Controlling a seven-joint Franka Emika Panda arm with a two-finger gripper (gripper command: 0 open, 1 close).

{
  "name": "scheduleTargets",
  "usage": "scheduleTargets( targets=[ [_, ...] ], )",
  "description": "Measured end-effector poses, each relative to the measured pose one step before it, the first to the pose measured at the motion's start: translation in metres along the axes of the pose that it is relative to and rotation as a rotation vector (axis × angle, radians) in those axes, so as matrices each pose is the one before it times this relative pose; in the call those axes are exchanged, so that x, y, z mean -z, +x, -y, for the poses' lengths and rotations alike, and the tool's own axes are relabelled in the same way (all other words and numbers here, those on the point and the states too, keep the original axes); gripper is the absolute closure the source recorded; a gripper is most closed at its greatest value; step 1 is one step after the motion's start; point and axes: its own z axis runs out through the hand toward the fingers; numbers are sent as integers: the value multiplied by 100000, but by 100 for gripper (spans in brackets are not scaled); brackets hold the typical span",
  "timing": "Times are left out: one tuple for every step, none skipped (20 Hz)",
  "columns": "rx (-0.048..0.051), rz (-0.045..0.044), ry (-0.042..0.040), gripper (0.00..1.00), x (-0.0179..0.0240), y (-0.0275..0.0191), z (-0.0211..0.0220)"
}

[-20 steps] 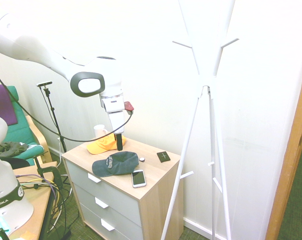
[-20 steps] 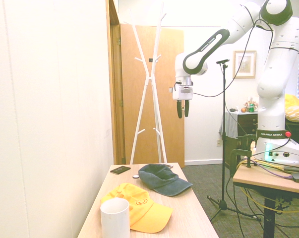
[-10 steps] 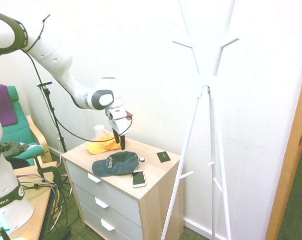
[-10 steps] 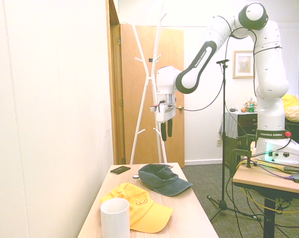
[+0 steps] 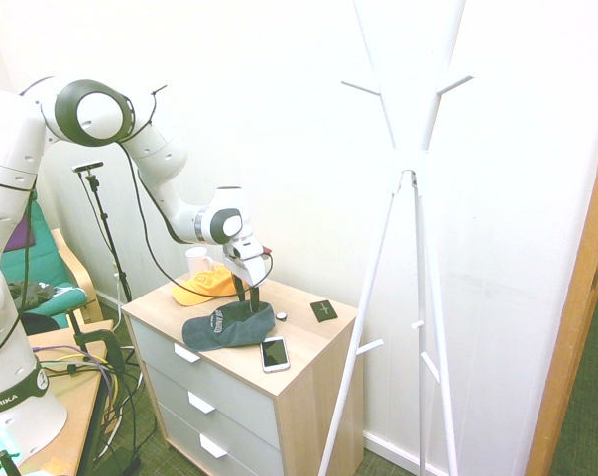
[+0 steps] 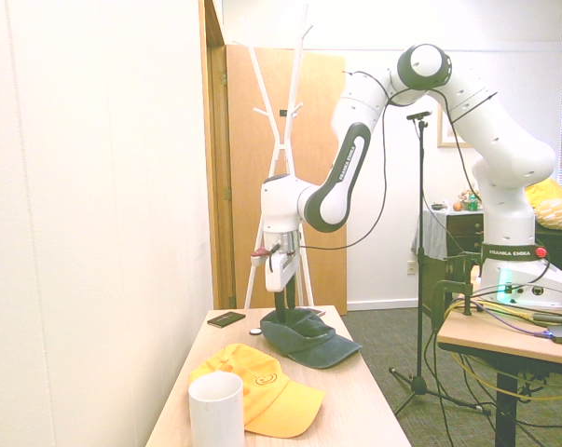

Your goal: Hang the cap

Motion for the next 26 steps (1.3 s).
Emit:
scheduleTargets(
  targets=[
    [436, -153, -839, 0, -674, -396, 140],
    [335, -188, -532, 0, -513, -220, 32],
    [117, -189, -283, 0, -410, -80, -42],
    [-157, -262, -183, 100, -320, 121, -119],
    [-144, -145, -97, 100, -226, 150, -119],
    [-52, -124, 40, 100, -136, 134, -83],
    [67, -110, 202, 100, -62, 53, -14],
    [122, -97, 247, 100, -4, -4, 27],
    [62, -96, 275, 100, 28, -1, 38],
    [-23, -18, 130, 100, 12, -1, 17],
    [-89, -51, 77, 100, 7, 38, -5],
    [-152, -148, 76, 100, 8, 98, -27],
    [-125, -169, 59, 100, 11, 89, -25],
    [-71, -172, 44, 100, 7, 66, -18],
    [-65, -121, 65, 100, 6, 45, -9],
    [-45, -92, 70, 100, 9, 9, 9],
    [-113, -54, 35, 100, 5, 14, 2],
    [-153, -45, -10, 100, -1, 26, -9],
    [-220, 9, -5, 100, 0, 13, -3],
    [-228, 45, -6, 100, -2, 12, -6],
    [-156, -17, -33, 100, -5, 32, -18],
    [-99, -4, -18, 100, -5, 30, -16],
    [-56, 12, -3, 100, -1, 10, -5],
    [-28, 12, 0, 100, 0, 1, -1],
    [37, 26, -18, 100, -6, -37, 5],
    [51, 69, -72, 100, -26, -66, -10]
  ],
)
